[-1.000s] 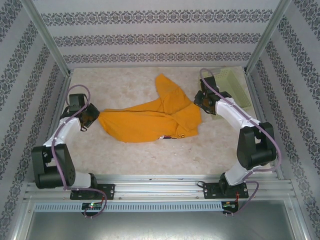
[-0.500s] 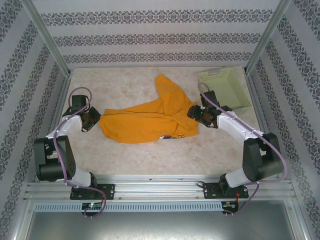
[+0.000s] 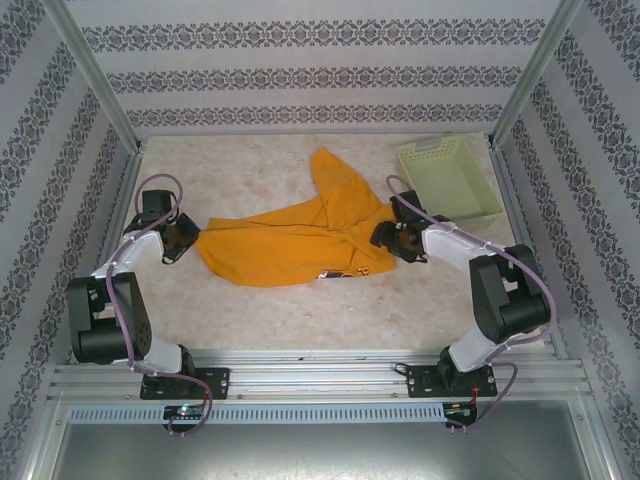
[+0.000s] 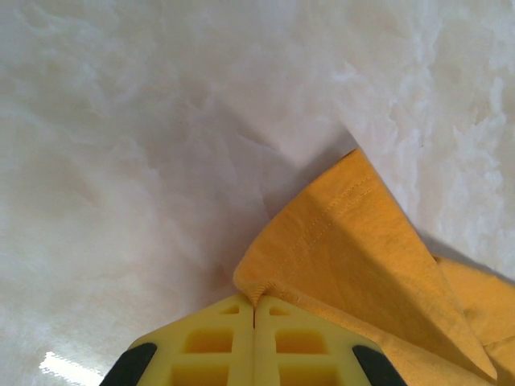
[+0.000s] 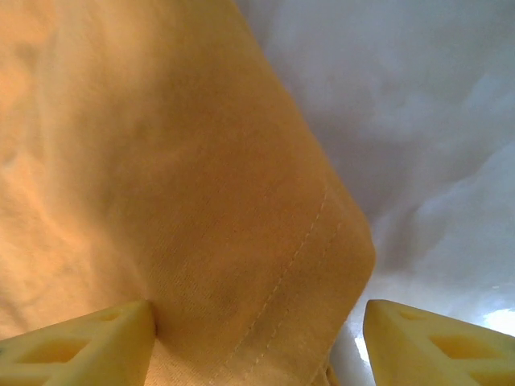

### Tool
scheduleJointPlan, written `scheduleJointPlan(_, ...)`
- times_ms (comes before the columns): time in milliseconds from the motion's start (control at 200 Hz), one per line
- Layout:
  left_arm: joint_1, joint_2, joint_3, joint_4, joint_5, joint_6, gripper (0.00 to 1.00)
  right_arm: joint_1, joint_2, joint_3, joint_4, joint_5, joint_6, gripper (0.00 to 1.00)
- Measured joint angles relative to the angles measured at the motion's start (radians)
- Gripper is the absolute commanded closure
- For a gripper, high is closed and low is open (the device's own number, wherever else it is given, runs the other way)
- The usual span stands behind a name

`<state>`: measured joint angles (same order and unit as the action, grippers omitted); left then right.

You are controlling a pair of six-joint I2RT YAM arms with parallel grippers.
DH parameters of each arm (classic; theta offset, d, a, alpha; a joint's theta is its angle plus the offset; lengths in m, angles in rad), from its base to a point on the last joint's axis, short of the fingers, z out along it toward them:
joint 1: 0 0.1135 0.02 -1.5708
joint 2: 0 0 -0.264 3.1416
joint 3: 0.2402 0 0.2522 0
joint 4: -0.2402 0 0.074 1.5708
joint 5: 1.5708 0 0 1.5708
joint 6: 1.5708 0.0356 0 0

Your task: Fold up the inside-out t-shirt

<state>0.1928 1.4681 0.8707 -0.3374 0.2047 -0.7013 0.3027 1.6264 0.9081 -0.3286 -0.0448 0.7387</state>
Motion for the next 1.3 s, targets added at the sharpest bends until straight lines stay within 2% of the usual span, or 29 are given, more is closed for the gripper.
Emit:
scheduleJointPlan(150,0.019,-0.036,-0.02,0.001,-0.012,-0.008,1.0,0.053,0.038,0.008,-0.003,0.031,0.03,0.47)
scheduleJointPlan(245,0.048,-0.06,-0.04,0.0,-0.022,-0.014,1.0,0.1,0.039,0.013,-0.02,0.064,0.037,0.46)
scheduleJointPlan(400,0.102,-0.079,-0.053,0.0,-0.034,-0.016,1.0,0.172,0.004,0.025,-0.06,0.095,0.042,0.36)
scheduleJointPlan(500,0.125,-0.085,-0.057,0.0,-0.039,-0.017,1.0,0.139,-0.079,0.012,-0.061,0.102,0.03,0.34)
scheduleJointPlan(624,0.13,-0.085,-0.057,0.0,-0.041,-0.019,1.0,0.036,-0.137,0.008,-0.009,0.059,-0.013,0.36)
scheduleJointPlan(719,0.13,-0.085,-0.057,0.0,-0.04,-0.019,1.0,-0.019,-0.087,0.013,0.042,-0.005,-0.053,0.38)
scheduleJointPlan(839,0.13,-0.085,-0.057,0.0,-0.04,-0.019,1.0,-0.025,0.013,0.021,0.077,-0.065,-0.091,0.42)
scheduleJointPlan(974,0.13,-0.085,-0.057,0.0,-0.034,-0.019,1.0,0.004,0.101,0.056,0.079,-0.079,-0.117,0.43)
scheduleJointPlan(1299,0.13,-0.085,-0.057,0.0,-0.027,-0.019,1.0,0.119,0.234,0.233,0.039,-0.026,-0.144,0.47)
